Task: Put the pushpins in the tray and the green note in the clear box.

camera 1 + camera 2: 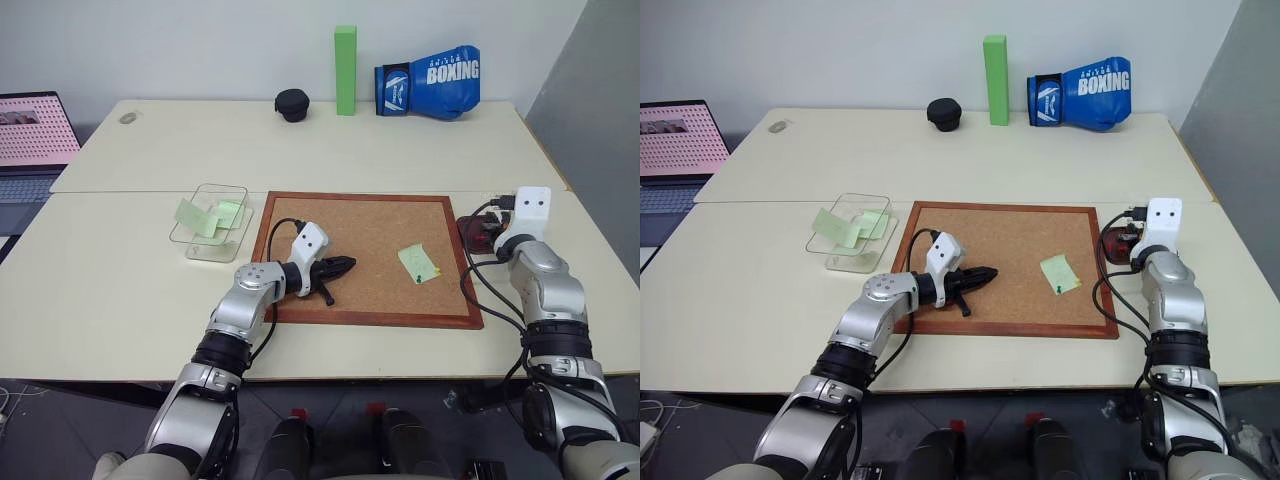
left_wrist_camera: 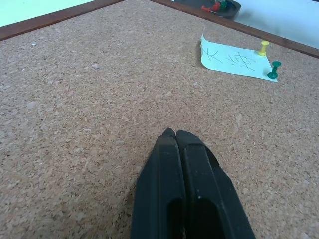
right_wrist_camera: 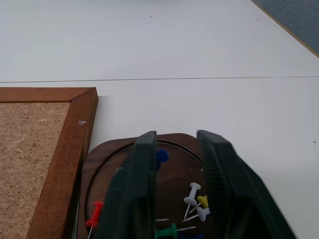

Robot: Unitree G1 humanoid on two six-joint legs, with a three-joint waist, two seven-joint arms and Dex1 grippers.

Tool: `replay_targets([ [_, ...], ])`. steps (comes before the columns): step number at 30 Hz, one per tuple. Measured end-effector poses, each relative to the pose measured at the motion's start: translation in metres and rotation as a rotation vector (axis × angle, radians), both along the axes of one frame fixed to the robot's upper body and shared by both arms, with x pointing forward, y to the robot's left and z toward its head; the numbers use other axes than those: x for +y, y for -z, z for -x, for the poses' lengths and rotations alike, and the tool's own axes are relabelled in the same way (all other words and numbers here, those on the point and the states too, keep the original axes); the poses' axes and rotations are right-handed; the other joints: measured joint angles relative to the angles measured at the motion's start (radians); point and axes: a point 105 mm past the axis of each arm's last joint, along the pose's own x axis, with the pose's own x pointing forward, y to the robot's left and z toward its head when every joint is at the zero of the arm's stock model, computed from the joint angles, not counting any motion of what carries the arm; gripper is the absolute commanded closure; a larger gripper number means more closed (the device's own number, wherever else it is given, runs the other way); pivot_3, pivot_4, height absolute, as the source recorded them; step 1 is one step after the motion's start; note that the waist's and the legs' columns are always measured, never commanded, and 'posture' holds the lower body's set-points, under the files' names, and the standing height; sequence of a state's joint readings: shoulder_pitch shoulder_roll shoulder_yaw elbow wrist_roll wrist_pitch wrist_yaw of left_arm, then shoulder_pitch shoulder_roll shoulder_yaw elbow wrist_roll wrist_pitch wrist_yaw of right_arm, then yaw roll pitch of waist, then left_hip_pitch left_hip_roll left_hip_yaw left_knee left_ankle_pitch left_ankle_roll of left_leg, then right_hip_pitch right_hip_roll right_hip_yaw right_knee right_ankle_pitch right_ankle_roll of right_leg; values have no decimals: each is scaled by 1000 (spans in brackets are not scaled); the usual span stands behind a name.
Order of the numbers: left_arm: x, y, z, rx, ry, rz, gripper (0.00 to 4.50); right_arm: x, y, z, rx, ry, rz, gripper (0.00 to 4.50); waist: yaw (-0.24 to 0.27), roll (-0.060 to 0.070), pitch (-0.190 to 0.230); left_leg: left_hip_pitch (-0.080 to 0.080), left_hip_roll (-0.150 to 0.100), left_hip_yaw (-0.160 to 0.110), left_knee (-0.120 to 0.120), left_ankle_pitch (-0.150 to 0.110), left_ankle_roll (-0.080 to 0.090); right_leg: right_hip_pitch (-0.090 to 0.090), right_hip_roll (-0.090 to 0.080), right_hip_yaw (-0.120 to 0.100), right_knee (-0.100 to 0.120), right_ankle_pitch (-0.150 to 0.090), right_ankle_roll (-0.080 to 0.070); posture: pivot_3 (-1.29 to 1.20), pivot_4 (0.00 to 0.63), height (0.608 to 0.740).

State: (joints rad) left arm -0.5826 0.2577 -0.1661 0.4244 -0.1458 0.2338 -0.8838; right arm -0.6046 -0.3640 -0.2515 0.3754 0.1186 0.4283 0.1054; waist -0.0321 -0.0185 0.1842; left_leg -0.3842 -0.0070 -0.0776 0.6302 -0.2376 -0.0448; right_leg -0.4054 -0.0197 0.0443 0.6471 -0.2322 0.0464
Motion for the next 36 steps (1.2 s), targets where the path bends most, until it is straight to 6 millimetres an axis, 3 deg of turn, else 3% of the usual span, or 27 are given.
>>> replay_targets([
  [11, 0, 0, -1, 1, 2, -4, 4500, -1, 1, 1, 0, 0, 1, 251, 0, 0, 0, 0, 0, 0, 0, 0, 0, 0, 0, 0, 0, 0, 0, 0, 150, 740],
  [15, -1, 0, -1, 1, 3, -3, 4500, -1, -1, 6, -14, -20, 20, 251, 2, 0, 0, 0, 0, 0, 0, 0, 0, 0, 0, 0, 0, 0, 0, 0, 150, 740],
  [19, -2, 0, -1, 3, 5, -2, 4500, 15, 1, 19, -8, -156, 100, 251, 1, 0, 0, 0, 0, 0, 0, 0, 0, 0, 0, 0, 0, 0, 0, 0, 150, 740],
  [22, -3, 0, 0, 2, 7, 0, 4500, 46, 12, 51, 7, -413, 120, 251, 4, 0, 0, -1, 0, -2, 0, 0, 0, 0, 0, -1, -1, 0, 0, 0, 150, 740],
  [26, -3, 0, -1, 4, 3, 0, 4500, 77, 16, 78, 4, -617, 81, 251, 1, 0, 0, 0, 0, -1, 1, 0, 0, 1, 0, -1, -1, 1, 2, 0, 150, 740],
  [33, -4, 0, 0, 3, 12, 0, 4500, 92, 23, 86, 14, -683, 74, 251, 1, 0, 0, 0, 0, -1, 1, 0, 0, 1, 0, -1, -1, 1, 2, 0, 150, 740],
  [36, -4, 0, 0, 2, 13, 0, 4500, 100, 27, 86, 25, -704, 77, 623, 2, 0, 0, 0, 0, -1, 1, 0, 0, 1, 0, -1, -1, 1, 2, 0, 150, 740],
])
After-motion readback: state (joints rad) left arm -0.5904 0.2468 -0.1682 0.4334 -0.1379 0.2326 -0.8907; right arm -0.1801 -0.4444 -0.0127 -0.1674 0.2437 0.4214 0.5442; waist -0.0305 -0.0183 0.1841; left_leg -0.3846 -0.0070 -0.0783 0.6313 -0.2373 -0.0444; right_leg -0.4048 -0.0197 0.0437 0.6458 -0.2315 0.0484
